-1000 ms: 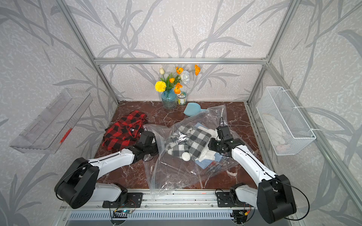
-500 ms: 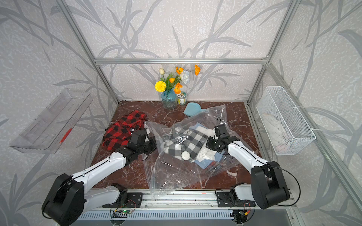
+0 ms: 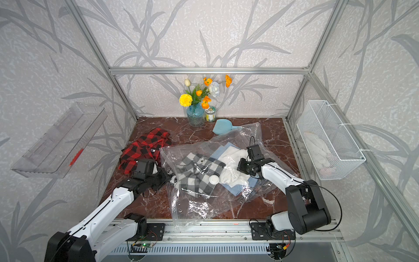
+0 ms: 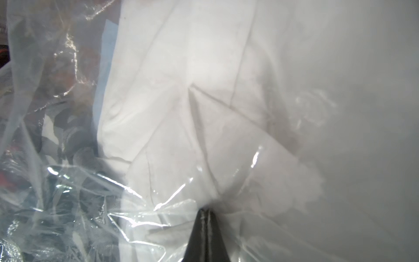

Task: Take the shirt out of the vacuum bag
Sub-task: Take out the shirt from the vacuum bag.

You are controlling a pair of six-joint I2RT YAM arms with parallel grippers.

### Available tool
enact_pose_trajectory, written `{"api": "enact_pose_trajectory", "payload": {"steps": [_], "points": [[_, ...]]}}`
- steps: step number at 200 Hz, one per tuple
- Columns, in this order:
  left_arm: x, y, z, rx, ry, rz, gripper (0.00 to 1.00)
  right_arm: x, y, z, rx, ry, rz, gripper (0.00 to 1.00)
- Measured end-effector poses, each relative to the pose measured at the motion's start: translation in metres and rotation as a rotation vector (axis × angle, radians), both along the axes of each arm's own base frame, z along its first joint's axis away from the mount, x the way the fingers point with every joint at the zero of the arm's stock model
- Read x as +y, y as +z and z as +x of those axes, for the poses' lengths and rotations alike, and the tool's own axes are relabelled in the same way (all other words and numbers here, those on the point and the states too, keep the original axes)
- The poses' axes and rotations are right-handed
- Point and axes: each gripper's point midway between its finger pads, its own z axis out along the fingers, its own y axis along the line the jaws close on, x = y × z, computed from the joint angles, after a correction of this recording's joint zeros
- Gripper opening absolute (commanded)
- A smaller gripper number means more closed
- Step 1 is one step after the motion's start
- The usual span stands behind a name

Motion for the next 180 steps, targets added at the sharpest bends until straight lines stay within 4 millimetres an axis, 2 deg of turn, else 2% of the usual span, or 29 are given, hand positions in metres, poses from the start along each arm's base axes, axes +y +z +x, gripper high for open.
{"api": "enact_pose_trajectory", "payload": {"steps": [27, 51, 106, 137, 157, 180], "points": [[0.018, -0.009, -0.009, 0.076, 0.018, 0.037, 0.0, 0.0, -0.002, 0.002, 0.0, -0.002, -0.003, 0.0], [0.029, -0.007, -0.009, 0.118, 0.026, 0.065, 0.0, -0.001, -0.003, 0.002, -0.001, -0.004, -0.004, 0.0], [0.064, 0.025, 0.01, 0.115, 0.055, 0.179, 0.0, -0.003, -0.003, 0.004, 0.0, -0.012, -0.003, 0.0], [0.084, 0.032, 0.017, 0.151, 0.039, 0.262, 0.0, -0.003, -0.006, 0.007, 0.005, -0.015, -0.001, 0.0], [0.09, 0.035, 0.017, 0.191, -0.001, 0.305, 0.0, -0.003, -0.007, 0.01, 0.009, -0.016, 0.004, 0.0], [0.092, 0.048, 0.023, 0.189, -0.04, 0.332, 0.0, -0.002, -0.009, 0.012, 0.012, -0.014, 0.012, 0.0]]}}
